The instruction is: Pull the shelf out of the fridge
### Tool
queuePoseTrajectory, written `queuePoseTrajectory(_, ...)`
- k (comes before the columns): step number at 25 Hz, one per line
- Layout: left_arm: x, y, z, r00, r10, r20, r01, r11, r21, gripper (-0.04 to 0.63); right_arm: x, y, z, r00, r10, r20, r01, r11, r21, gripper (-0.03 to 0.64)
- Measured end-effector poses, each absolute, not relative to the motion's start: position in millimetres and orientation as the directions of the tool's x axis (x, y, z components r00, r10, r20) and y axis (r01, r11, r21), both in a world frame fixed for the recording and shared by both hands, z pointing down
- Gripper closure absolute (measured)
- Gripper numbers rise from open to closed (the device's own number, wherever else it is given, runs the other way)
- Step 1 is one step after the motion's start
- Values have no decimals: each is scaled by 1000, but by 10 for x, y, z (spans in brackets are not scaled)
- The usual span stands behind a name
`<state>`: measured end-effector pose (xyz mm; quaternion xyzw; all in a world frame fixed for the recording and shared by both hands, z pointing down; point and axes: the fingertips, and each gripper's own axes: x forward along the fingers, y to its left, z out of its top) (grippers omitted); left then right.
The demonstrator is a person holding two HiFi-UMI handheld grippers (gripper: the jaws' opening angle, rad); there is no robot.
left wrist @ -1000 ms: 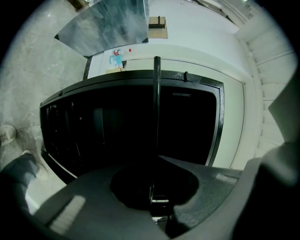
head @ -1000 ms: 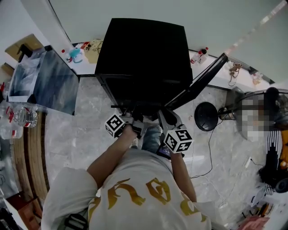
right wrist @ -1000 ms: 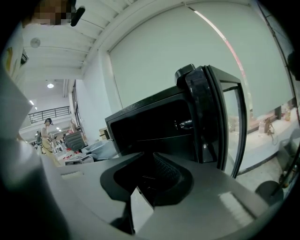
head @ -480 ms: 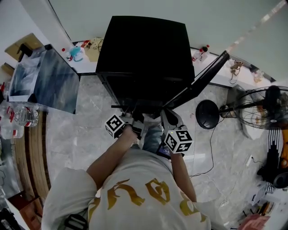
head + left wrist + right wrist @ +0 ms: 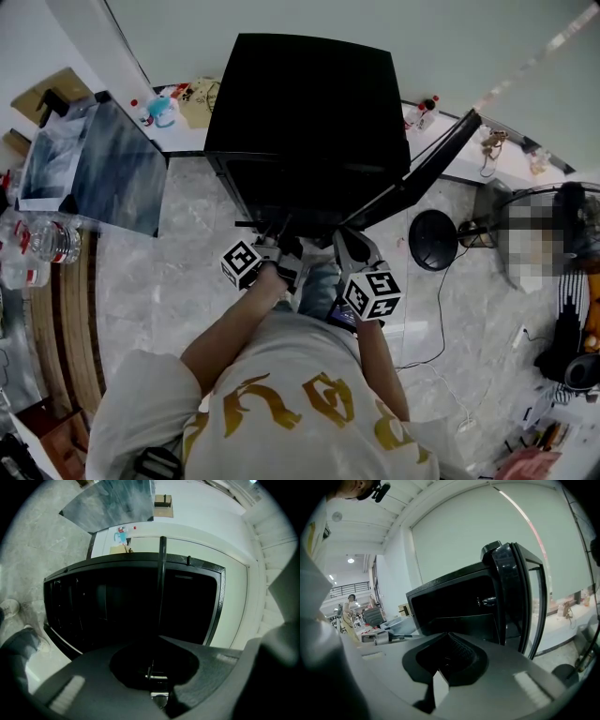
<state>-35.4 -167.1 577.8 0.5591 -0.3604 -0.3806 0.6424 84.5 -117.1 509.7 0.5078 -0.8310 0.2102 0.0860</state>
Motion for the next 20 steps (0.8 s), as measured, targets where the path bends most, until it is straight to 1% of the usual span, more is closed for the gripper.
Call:
queuePoseTrajectory(5, -351, -1673, 5792, 458, -888, 36, 98, 90, 991, 572, 944, -1205, 5118, -419, -826, 376, -906, 356, -228, 595)
queuePoseTrajectory(20, -337, -1687, 5771, 469, -882, 43, 101, 102, 990, 572, 930, -1256, 5098, -410, -828, 382, -912, 368, -181, 595)
